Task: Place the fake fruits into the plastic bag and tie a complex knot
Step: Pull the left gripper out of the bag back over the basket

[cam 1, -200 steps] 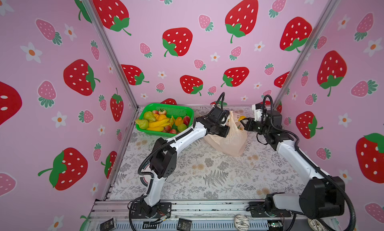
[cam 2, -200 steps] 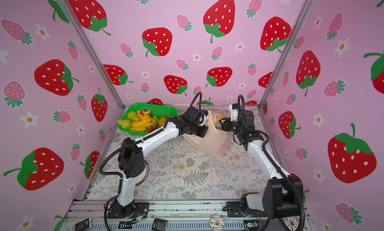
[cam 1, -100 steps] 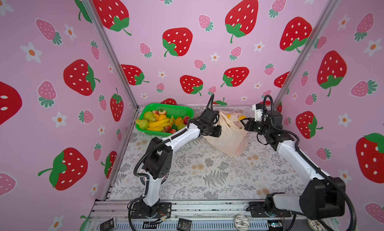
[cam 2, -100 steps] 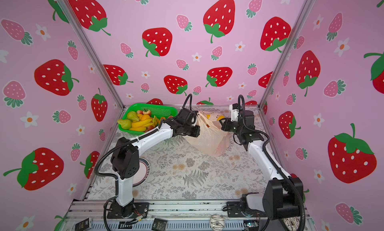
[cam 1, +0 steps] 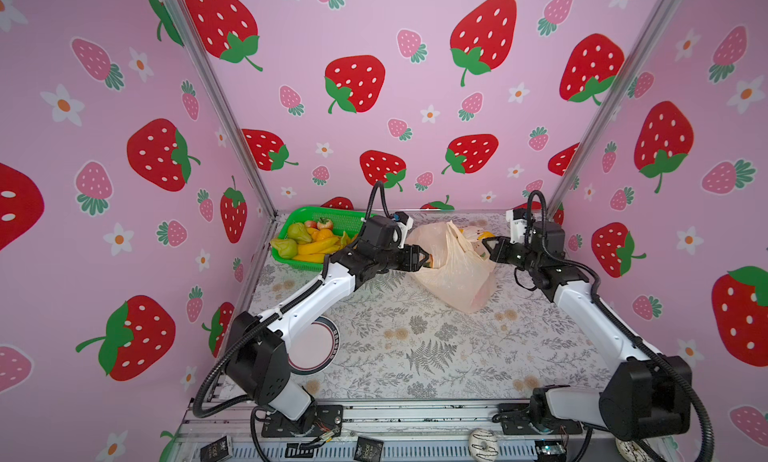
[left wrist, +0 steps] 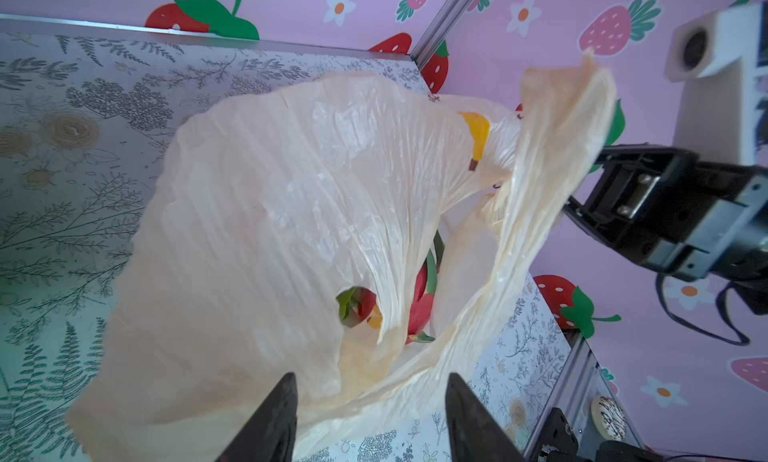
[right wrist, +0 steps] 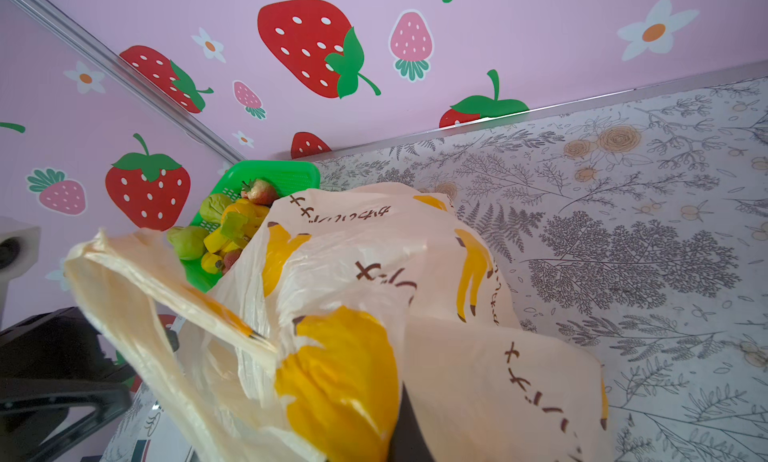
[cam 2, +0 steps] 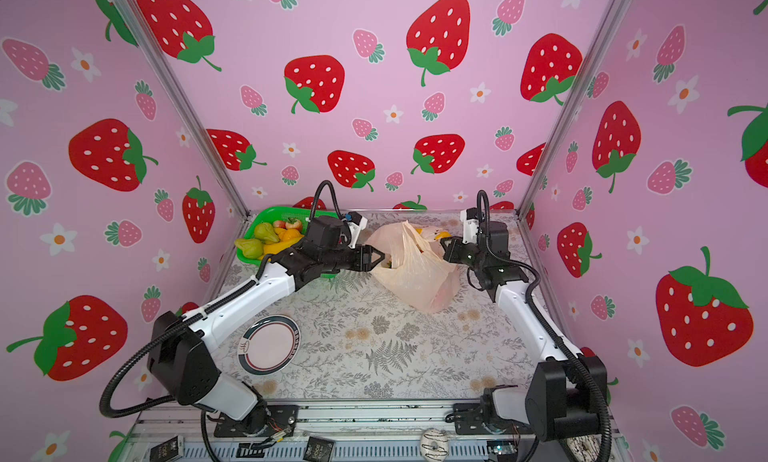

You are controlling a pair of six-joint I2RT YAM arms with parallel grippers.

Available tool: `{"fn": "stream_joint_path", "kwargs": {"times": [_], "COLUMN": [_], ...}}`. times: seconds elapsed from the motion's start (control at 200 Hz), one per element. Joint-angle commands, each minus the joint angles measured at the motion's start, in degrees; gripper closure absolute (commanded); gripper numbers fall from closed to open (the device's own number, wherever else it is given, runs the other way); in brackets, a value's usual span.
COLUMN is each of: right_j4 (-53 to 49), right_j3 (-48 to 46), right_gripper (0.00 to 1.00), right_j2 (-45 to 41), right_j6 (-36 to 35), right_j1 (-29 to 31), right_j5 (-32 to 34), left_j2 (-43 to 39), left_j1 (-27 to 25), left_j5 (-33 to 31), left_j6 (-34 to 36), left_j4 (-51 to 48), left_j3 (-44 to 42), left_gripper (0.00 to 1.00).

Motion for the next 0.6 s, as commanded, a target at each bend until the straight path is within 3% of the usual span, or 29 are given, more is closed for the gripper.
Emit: {"fn": "stream_joint_path", "kwargs": {"times": [0.0, 0.15, 0.265, 0.375, 0.595], "right_j4": [-0.29, -0.45, -0.29, -0.89, -1.34], "right_j3": [-0.31, 0.19, 0.82, 1.68, 1.31], "right_gripper": [0.93, 0.93, 0.92, 0.93, 0.93], "right_j2": [-2.08, -2.36, -2.09, -1.98, -3.05], "right_j6": [0.24, 0.24, 0.83, 1.12, 0.86], "right_j1": [0.09, 0.09, 0.13, 0.21, 0.47], "right_j5": [0.98, 0.97, -0.18, -1.31, -1.28], "left_j2": [-5.2, -11.84, -13.19, -9.33, 3.92], "left_j1": [1.93, 6.49, 10.17, 13.53, 16.99], "left_j5": [1.44, -3.69, -13.18, -19.48, -21.61], "left_j6": [-1.95, -3.31, -1.16, 2.05, 6.49], "left_j4": [3.0, 2.45, -0.86, -4.13, -5.2], "left_j3": [-3.9, -9.66, -11.34, -9.52, -1.73], "left_gripper": [0.41, 0.4, 0.4, 0.4, 0.39]}}
